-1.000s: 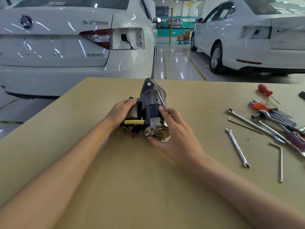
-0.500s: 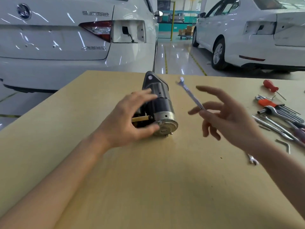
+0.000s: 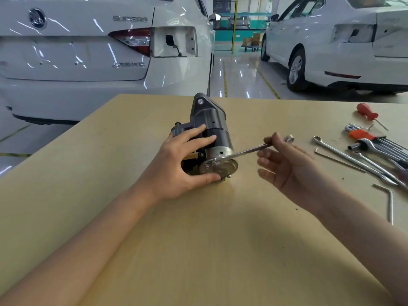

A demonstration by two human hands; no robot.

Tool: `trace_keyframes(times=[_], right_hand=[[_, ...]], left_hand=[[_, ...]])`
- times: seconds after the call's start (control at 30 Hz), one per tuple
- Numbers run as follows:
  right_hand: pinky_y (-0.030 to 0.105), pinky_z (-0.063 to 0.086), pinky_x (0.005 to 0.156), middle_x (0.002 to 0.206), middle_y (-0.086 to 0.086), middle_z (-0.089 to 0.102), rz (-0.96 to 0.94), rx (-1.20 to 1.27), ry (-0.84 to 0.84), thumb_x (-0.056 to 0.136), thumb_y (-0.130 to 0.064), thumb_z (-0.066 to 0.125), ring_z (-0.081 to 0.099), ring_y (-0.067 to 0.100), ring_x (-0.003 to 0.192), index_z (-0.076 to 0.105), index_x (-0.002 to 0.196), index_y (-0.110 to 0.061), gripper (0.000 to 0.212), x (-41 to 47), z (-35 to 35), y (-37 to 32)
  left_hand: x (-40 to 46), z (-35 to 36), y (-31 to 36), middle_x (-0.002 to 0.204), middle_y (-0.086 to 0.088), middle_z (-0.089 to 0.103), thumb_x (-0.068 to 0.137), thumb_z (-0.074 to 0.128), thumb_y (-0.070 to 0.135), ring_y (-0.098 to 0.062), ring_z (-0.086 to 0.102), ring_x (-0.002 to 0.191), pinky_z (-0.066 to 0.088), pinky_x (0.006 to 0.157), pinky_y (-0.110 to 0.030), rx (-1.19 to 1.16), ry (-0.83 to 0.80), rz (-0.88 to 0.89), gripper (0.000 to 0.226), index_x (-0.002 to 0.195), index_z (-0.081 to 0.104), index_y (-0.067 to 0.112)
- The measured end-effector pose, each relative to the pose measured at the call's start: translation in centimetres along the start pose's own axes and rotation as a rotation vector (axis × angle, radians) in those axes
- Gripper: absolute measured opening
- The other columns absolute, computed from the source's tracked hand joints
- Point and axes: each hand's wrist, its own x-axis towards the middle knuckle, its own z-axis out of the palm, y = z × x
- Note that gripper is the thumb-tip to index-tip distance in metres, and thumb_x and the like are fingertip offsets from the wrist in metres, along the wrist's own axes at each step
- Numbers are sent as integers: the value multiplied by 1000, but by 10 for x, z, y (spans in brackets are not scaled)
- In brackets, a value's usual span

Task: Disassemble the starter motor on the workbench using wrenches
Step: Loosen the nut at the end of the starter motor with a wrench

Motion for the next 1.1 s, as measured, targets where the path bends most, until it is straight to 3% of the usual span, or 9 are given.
trace_keyframes(times=[0.17,0.33,0.6,0.77,0.93,1.1], right_hand=[[29,56,59,71,14,67,-26,40,109,79,-25,63,67,22,62,73,69,-12,19,-1,7,9],[27,56,54,63,13,65,5,71,239,90,-18,56,66,21,55,60,77,-6,19,-7,13,8],[30,57,55,64,16,66,27,186,308,94,-12,53,68,25,58,58,80,-2,18,-16,22,17],[30,57,52,64,18,67,73,301,360,93,-8,51,69,27,58,57,80,-1,16,-19,26,26],[30,57,52,63,18,67,48,273,371,94,-8,51,69,26,58,57,80,-1,17,-17,26,27],[29,57,60,68,16,69,-56,94,314,92,-12,57,70,26,65,58,83,1,17,-15,25,25]], left_hand=[[-1,-2,3,148,9,41,64,77,50,-1,36,137,24,117,-50,-25,-15,-27,70,129,53,37],[-1,2,5,147,4,45,67,73,51,-4,41,134,29,114,-50,-21,25,-27,68,129,59,28],[-2,5,3,145,5,47,71,73,48,-11,43,134,32,114,-44,-5,56,-33,61,127,61,27],[-1,5,1,146,2,47,73,81,34,-4,44,131,29,114,-52,9,59,-12,59,128,61,26],[-1,5,2,145,2,48,73,79,41,-7,46,131,30,114,-51,20,58,-4,60,128,60,27],[0,6,0,144,1,49,72,74,41,-7,46,132,31,115,-46,-3,74,-22,59,127,61,27]])
